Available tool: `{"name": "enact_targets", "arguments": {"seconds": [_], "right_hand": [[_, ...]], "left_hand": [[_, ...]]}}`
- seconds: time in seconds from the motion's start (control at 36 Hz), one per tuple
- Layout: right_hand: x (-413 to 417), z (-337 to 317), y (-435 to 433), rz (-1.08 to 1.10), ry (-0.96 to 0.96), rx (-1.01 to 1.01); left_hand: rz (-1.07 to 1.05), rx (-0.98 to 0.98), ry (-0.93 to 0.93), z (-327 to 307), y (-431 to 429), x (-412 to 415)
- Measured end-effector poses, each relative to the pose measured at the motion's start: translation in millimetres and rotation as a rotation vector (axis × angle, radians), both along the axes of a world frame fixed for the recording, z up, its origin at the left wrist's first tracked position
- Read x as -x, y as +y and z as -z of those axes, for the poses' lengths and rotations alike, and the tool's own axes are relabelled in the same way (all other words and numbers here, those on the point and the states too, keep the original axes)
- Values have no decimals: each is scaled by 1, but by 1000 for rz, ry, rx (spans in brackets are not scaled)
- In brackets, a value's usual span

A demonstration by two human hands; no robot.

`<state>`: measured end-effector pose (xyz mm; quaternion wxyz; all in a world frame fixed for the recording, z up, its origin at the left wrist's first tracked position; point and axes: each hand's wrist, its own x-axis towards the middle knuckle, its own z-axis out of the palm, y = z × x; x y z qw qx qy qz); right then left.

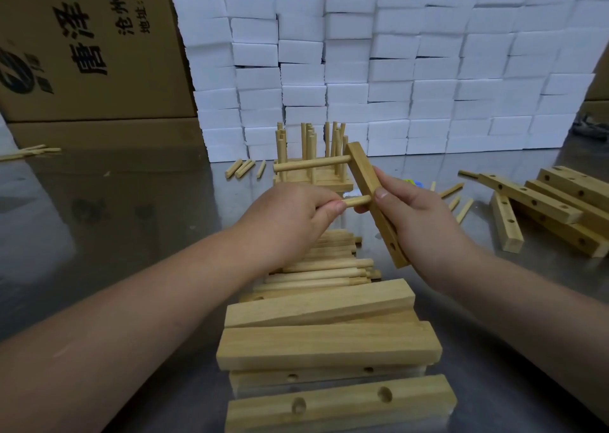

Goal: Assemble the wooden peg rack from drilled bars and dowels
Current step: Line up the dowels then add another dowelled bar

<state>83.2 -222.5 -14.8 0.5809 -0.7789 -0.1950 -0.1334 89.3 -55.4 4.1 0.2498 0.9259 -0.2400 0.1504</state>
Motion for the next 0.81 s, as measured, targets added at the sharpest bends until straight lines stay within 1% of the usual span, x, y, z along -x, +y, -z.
{"name": "enact_targets", "arguments": {"seconds": [0.17,0.31,0.39,0.44,0.5,0.56,0.58,0.61,0.64,0.72,0.78,0.81], "right_hand": [[1,0,0,44,-79,-13],[-3,5,0,52,-61,-14],[-6,8,1,76,-31,-58],[-9,11,2,117,9,-70],[-12,14,0,182,51,-97],[-17,13,-5,261,93,-171],[-20,12,-8,304,116,-194],[-23,12,-11,344,142,-205],[-26,13,-14,373,171,-221],[-30,15,-16,398,245,-284],[-30,15,-14,401,246,-262],[-30,15,-14,396,243,-252]], "left_hand": [[-16,134,146,-9,-2,0],[-23,224,240,-7,-1,-5],[-20,233,244,-6,-3,-9],[-31,278,245,-7,-3,-11],[-77,381,226,-6,-1,-15],[-146,494,199,-4,4,-20],[-174,505,195,-3,7,-21],[-199,455,192,-1,9,-23],[-217,348,195,1,11,-25],[-244,-48,253,9,10,-27],[-246,-221,285,14,8,-26],[-241,-275,295,16,7,-26]]}}
